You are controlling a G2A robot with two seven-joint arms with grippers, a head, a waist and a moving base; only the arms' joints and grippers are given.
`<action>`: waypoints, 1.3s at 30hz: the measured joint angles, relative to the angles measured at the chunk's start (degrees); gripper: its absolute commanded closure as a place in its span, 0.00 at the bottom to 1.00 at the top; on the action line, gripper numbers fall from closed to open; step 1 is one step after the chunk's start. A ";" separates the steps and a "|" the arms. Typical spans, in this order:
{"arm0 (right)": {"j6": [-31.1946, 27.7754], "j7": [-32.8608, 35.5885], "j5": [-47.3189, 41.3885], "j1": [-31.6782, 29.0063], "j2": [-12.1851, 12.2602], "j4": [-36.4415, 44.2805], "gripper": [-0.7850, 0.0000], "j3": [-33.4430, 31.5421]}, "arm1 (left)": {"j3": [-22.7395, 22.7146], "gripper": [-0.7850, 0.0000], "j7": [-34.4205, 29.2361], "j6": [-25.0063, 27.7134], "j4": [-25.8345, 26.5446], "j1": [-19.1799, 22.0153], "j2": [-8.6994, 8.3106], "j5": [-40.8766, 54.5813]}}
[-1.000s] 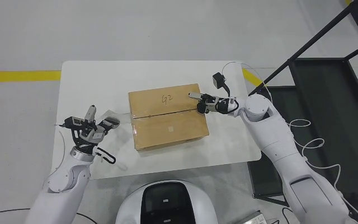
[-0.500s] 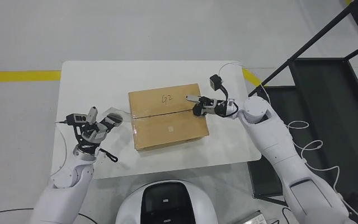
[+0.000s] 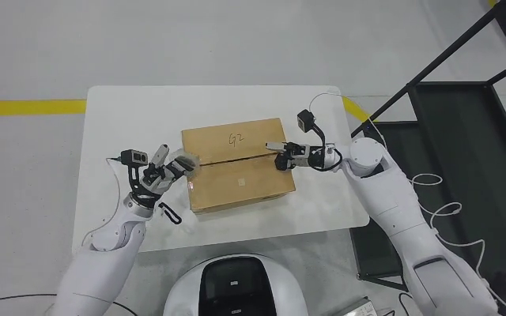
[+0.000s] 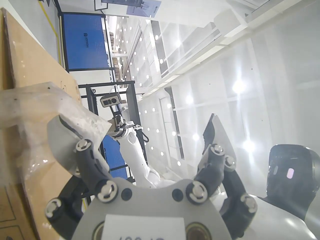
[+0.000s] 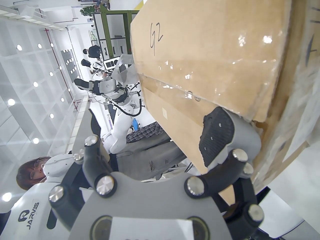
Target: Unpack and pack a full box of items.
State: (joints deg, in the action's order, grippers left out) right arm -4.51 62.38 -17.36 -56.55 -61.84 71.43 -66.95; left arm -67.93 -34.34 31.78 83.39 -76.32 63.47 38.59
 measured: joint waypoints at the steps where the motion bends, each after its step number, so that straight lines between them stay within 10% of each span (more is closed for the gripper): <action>1: 0.15 -0.08 0.02 -0.14 0.06 0.07 0.00 -0.17 | 0.44 0.00 0.02 -0.40 -0.30 0.48 0.14 -0.46; 39: 1.98 -17.45 4.32 -23.39 3.70 21.19 0.00 -16.48 | 13.69 0.00 -1.51 -5.70 -6.47 13.33 5.56 -11.50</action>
State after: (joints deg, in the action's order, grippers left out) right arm -2.53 44.93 -13.05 -79.94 -58.15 92.62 -83.43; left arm -54.24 -35.84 26.08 76.92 -62.99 69.03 27.09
